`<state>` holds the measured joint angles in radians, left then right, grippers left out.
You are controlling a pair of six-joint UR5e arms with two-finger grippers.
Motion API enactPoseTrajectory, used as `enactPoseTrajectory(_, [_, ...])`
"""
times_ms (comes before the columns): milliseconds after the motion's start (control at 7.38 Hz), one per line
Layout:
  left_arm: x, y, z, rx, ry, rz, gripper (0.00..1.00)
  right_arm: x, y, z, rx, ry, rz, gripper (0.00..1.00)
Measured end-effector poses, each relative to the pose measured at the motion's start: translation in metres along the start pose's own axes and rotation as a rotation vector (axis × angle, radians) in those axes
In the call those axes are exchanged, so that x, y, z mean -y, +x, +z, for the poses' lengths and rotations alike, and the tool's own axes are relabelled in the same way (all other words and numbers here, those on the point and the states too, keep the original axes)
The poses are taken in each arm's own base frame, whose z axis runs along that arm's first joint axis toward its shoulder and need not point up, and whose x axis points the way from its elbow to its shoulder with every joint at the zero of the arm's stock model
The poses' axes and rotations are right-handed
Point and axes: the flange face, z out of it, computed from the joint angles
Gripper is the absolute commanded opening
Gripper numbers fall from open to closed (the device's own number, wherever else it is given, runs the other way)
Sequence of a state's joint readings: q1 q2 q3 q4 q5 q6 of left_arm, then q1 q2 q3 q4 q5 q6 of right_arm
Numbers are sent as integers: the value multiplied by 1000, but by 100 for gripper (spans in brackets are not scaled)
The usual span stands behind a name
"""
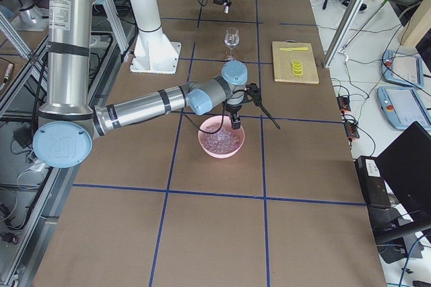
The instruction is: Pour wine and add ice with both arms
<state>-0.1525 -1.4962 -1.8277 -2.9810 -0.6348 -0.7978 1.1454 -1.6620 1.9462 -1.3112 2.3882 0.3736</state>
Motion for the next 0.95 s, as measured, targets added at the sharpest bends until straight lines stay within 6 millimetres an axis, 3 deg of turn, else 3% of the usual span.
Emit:
enactPoseTrajectory(407, [53, 76, 36, -44, 19, -3, 0, 4, -4, -2, 1, 8, -7, 100])
enactPoseTrajectory(949, [96, 136, 47, -7, -64, 288, 0, 4, -5, -3, 0, 10, -8, 100])
